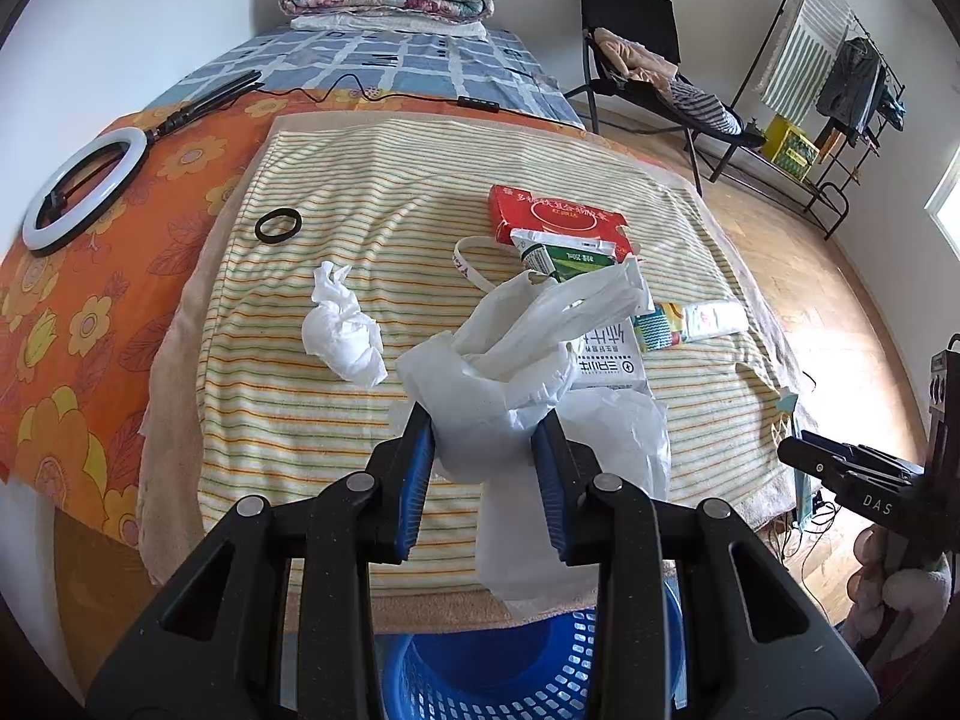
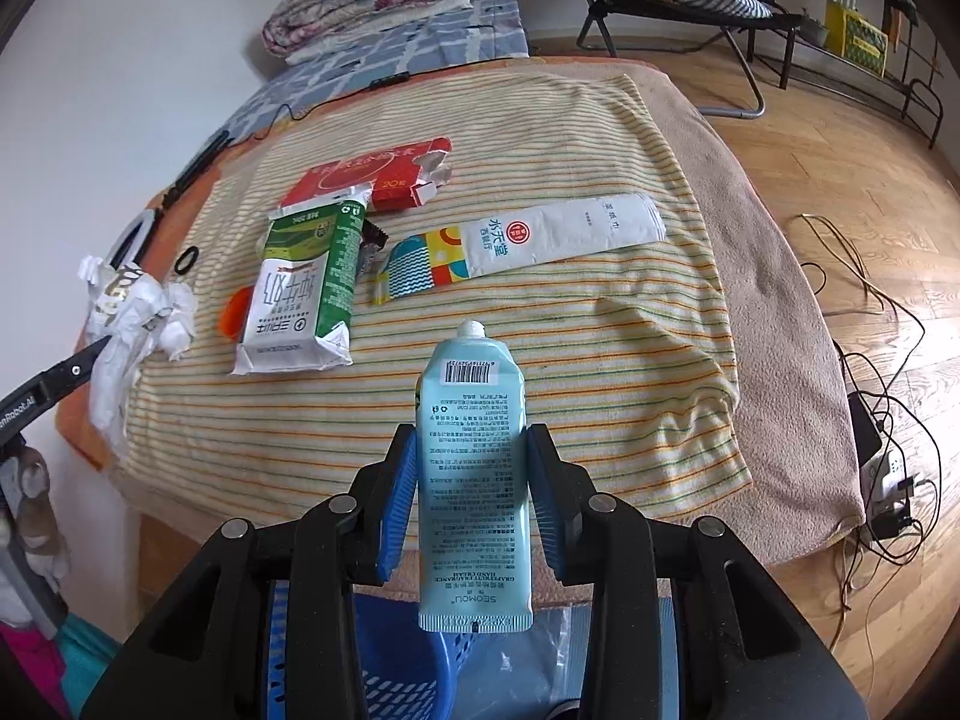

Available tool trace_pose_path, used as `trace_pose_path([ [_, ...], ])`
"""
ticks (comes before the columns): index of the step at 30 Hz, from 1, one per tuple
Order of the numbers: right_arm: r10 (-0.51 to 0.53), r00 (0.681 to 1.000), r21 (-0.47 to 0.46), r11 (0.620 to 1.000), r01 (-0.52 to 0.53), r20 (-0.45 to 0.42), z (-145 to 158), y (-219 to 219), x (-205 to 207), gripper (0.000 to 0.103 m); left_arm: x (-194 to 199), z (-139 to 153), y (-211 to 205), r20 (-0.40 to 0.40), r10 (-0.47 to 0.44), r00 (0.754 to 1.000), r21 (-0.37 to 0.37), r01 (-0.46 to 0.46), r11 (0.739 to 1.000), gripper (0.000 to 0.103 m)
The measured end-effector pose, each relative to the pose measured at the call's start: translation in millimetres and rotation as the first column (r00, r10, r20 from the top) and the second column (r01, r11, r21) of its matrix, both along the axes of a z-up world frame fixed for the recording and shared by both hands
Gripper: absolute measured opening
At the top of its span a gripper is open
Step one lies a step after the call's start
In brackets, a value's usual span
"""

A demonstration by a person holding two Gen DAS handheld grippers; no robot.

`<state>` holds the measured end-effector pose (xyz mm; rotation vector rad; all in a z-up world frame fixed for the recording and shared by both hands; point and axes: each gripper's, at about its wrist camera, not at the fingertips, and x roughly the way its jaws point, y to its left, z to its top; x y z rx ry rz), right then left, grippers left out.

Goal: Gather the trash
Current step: 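Carry the bag in the left tool and tube in the right tool down to the basket, then open the left tool over the basket while the right tool releases the tube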

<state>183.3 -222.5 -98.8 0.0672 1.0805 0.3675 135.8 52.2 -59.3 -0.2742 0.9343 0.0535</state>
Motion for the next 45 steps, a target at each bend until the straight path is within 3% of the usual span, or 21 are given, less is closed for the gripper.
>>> trace_pose_path([
  [9,0.073,0.997,0.011,0.997,-0.073,0.036,11,14,-49,0.034,-58,-16,-26,-0.029,-0.026,0.999,-0.030,0.025,0.999,0.033],
  [17,0.148,0.989,0.035,0.988,-0.148,0.004,-3,31,-91,0.034,-95,-45,-44,-0.089,-0.038,0.995,-0.062,0.033,0.998,0.033],
  [32,0.227,0.970,0.000,0.974,-0.228,-0.092,-54,55,-136,0.034,-125,-101,-63,-0.222,-0.057,0.973,-0.060,0.045,0.997,0.033],
  [45,0.257,0.959,-0.044,0.964,-0.264,-0.122,-75,66,-143,0.034,-130,-118,-70,-0.261,-0.056,0.964,-0.008,0.056,0.998,0.033],
])
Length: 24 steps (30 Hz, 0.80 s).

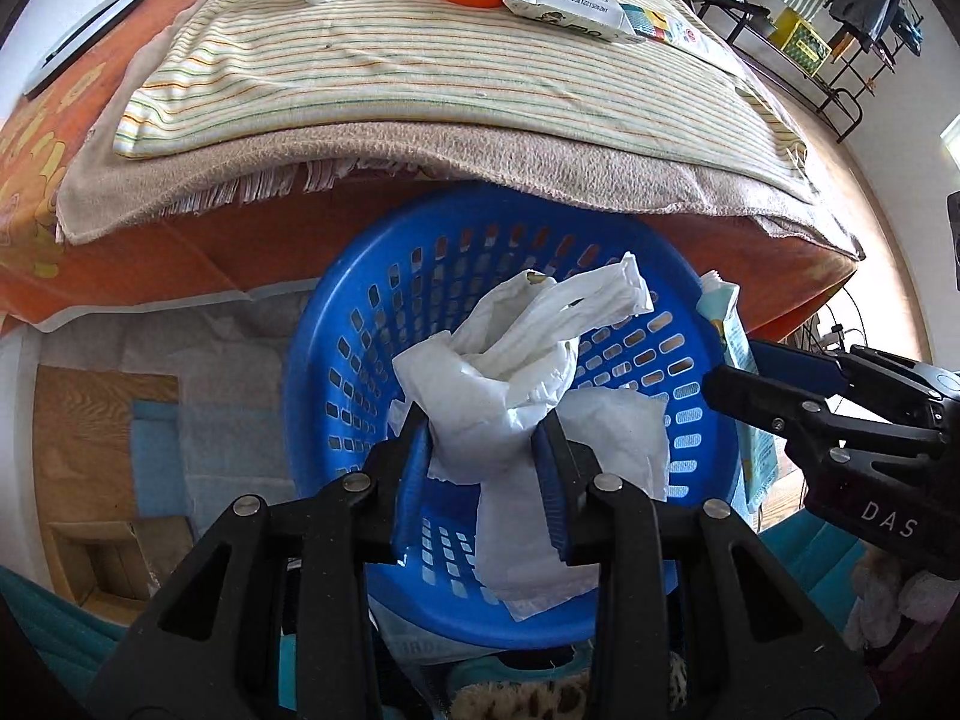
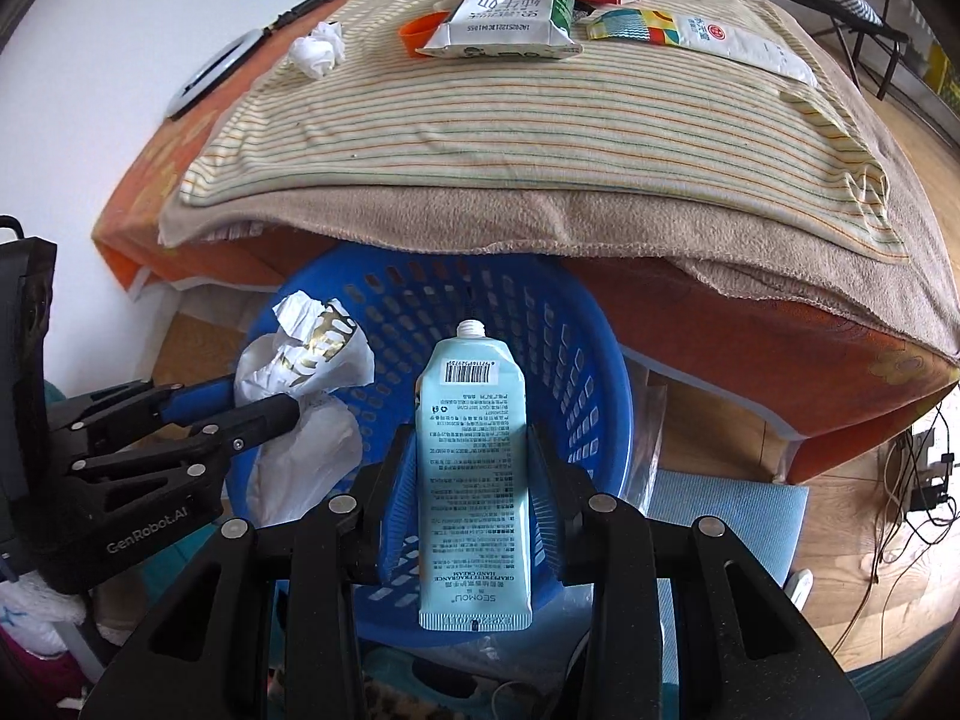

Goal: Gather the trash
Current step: 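Open the left tool over the basket while the right tool releases the tube, then raise the left tool to the white tissue while the right tool reaches the milk carton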

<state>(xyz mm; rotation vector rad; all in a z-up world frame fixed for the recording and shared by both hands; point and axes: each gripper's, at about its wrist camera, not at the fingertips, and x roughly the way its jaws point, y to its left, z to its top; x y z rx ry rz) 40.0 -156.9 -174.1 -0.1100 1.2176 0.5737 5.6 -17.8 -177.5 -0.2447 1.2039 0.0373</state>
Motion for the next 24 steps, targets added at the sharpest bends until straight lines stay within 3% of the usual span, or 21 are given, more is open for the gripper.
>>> trace_pose_path([
  [3,0.002,1.000,-0.006,1.000,-0.002,-0.005,-2.8,0.6,-0.6,0.034,-0.2,-0.3,-0.4,-0.001,-0.003,1.000,0.010,0.003,1.000,0.033],
  [8,-0.008,1.000,-0.011,1.000,0.008,-0.020,-5.2,0.7,1.2,0.035,1.5,-2.9,-0.1,-0.011,-0.001,1.000,0.012,0.001,1.000,0.042],
  [12,-0.022,0.999,-0.022,1.000,0.021,-0.025,-6.7,0.1,2.0,0.050,2.0,-3.1,-0.7,-0.007,0.007,1.000,0.024,-0.007,1.000,0.059],
  [24,-0.037,0.999,-0.038,0.999,0.036,-0.027,-6.7,0.1,4.6,0.059,2.2,-0.5,2.6,-0.005,0.020,1.000,0.030,-0.020,0.999,0.065],
])
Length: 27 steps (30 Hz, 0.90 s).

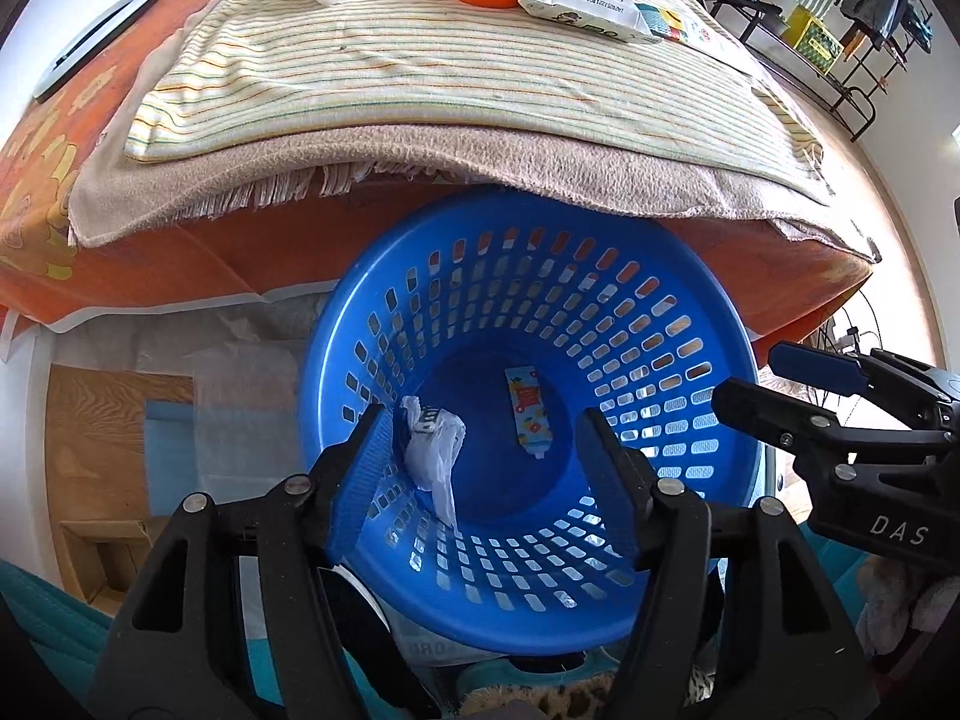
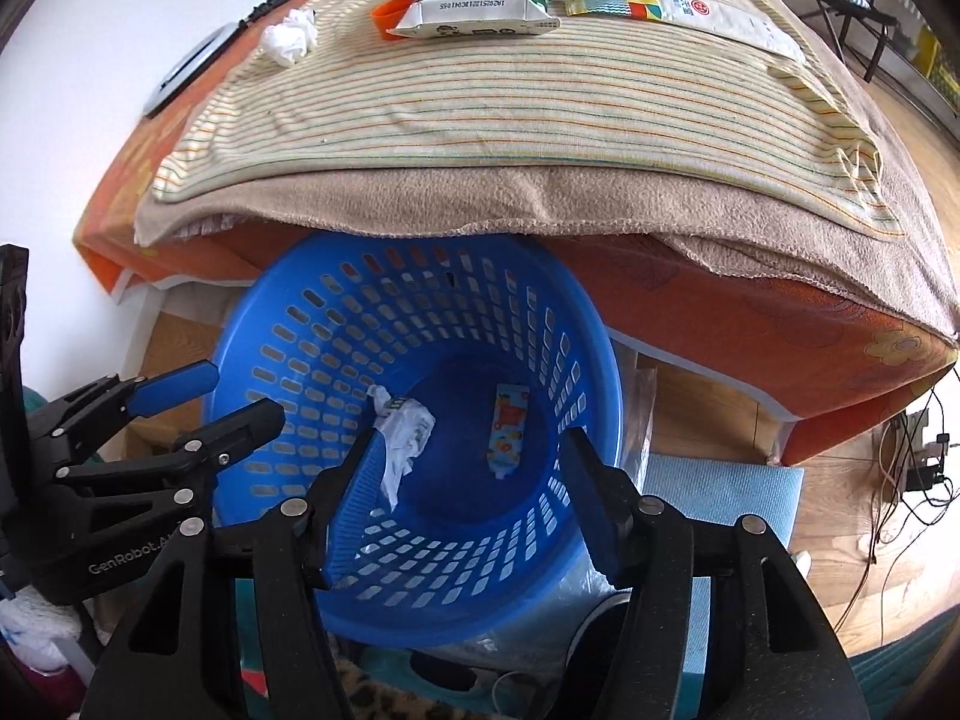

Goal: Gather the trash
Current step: 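Raise the left tool to the white tissue while the right tool reaches the milk carton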

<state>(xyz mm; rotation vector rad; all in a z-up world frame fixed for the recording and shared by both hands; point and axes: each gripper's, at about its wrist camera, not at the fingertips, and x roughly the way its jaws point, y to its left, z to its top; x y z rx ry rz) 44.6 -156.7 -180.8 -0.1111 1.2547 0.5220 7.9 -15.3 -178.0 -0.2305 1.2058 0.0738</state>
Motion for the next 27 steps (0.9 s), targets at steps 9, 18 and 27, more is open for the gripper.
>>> trace_pose_path([
  [9,-0.010,1.000,0.004,1.000,0.010,0.004,3,-2,3,0.060,3,5,3,0.005,0.014,1.000,-0.011,-0.014,1.000,0.066],
  [18,-0.037,0.999,0.035,0.999,0.036,0.020,15,-8,14,0.060,12,20,14,0.034,0.038,0.999,-0.022,-0.037,0.999,0.069],
  [27,-0.066,0.995,0.079,0.995,0.060,0.075,39,-14,32,0.063,28,41,34,0.085,0.062,0.994,-0.014,-0.061,0.998,0.069],
])
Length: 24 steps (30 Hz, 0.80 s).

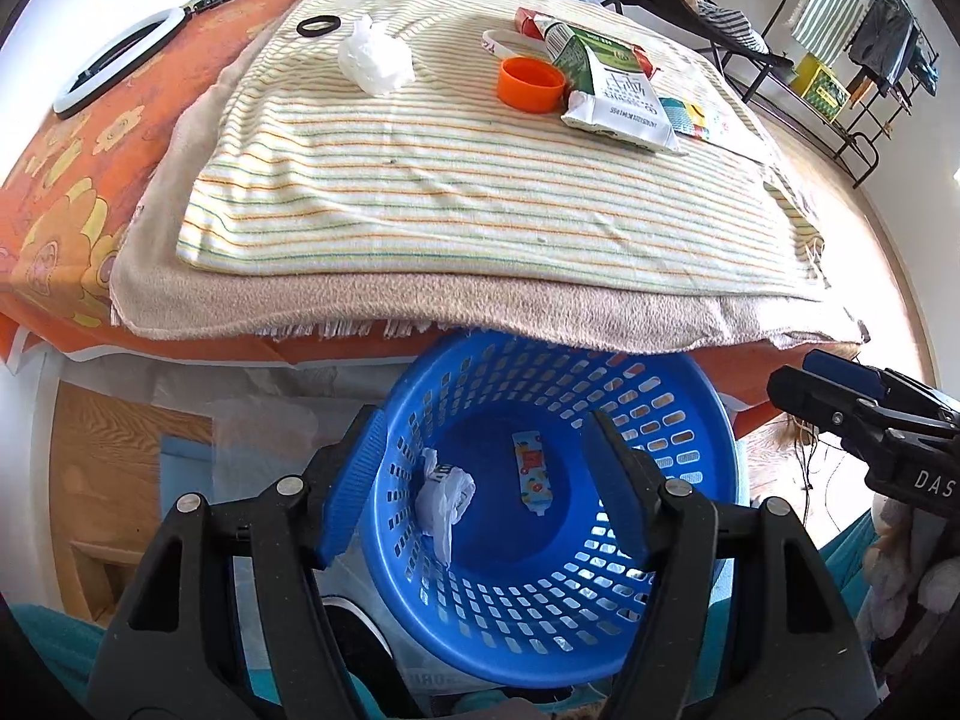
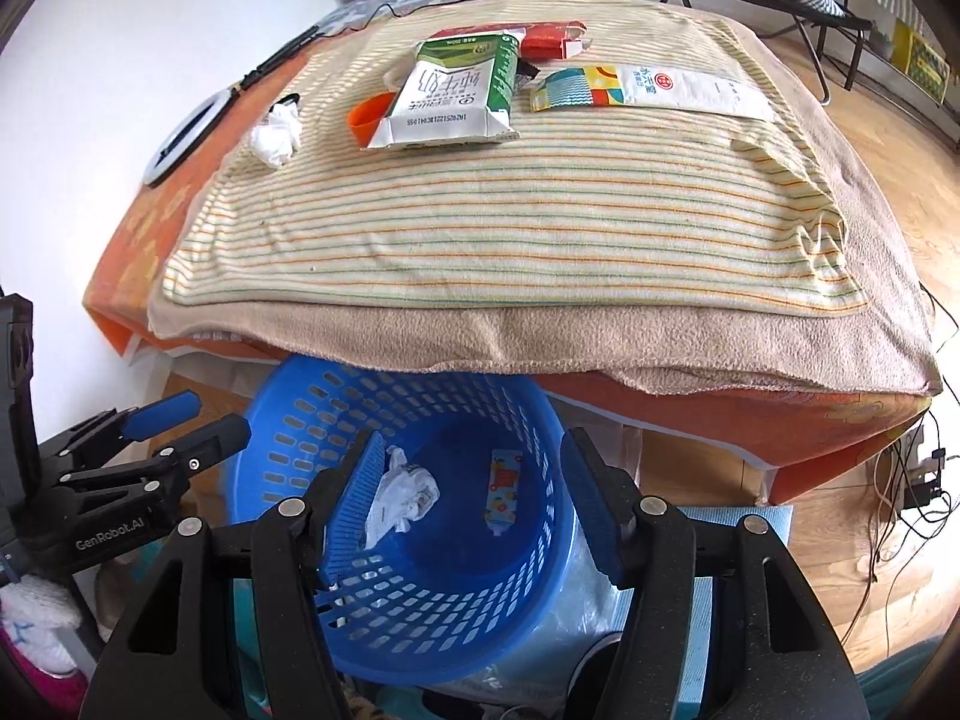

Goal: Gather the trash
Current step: 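Raise the left tool to the white tissue while the right tool reaches the milk carton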

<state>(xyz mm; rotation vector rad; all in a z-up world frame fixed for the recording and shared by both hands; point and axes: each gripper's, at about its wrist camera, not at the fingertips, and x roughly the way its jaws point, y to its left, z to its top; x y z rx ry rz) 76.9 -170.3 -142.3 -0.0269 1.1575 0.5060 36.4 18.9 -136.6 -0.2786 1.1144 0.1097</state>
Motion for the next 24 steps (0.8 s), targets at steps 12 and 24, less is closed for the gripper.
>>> trace_pose_path([
  [12,-0.030,0.997,0.036,0.999,0.027,0.077,35,8,39,0.075,40,34,36,0.081,0.046,0.996,0.019,-0.048,0.999,0.069],
  [24,-0.037,0.993,0.038,0.999,0.033,0.112,54,35,92,0.078,93,47,74,0.112,0.089,0.990,0.015,-0.091,0.996,0.069],
])
